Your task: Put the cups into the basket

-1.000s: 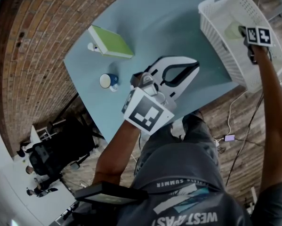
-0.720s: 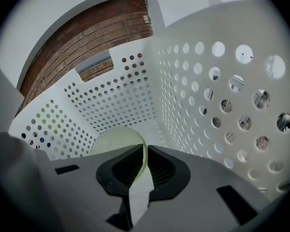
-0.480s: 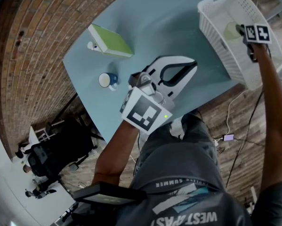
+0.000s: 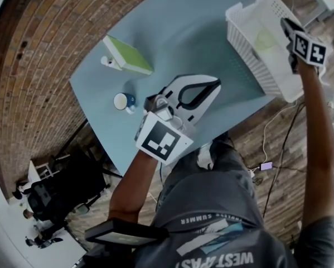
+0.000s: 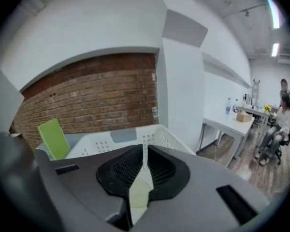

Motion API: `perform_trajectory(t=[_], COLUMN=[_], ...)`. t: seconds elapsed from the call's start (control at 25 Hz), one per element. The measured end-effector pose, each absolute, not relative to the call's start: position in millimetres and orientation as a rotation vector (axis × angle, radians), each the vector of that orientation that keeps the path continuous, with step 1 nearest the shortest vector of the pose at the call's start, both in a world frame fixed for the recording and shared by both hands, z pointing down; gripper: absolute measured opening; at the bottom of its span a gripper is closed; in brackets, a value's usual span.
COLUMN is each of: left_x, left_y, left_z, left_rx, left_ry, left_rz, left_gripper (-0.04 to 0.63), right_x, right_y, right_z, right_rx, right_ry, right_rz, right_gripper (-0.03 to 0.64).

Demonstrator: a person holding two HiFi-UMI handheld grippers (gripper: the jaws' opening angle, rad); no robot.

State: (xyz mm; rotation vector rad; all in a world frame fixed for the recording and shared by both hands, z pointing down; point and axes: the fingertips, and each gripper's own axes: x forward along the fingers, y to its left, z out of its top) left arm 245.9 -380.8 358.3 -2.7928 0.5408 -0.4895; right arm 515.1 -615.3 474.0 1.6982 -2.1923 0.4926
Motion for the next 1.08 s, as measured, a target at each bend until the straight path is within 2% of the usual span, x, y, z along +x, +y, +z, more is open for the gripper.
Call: perform_trajectory(t=[0.04,0.08,0.48,0.84,1.08], left_x=[242,238,182,114,40], left_y=[-379,-378,-344,-289,-222], left_z=[357,356,335,329,344], left_rx=[-2.794,-2.795,-2.774,-2.778,-2.851], left_ry=[0.545,0.549,0.529,0.481,0.556], left_rz=[-0.483,-0.476,-0.433,-0.400,-0.515], left_gripper=[0.002,0.002,0.002,0.002,0.002], right_x=[507,498,401,369,320], right_y=[-610,-603,-490,-365,-288], right_z=[456,438,329,302,349], right_rx=[1.695,1.686,1.630,1.811,1.838], right_ry=[-2.251,-2.303,-2.481,-2.429,-2.411], right_rz=[0.441,0.387,0.064,0.100,0.381], right_gripper=[0.026,0.016,0.012,0.012,0.012])
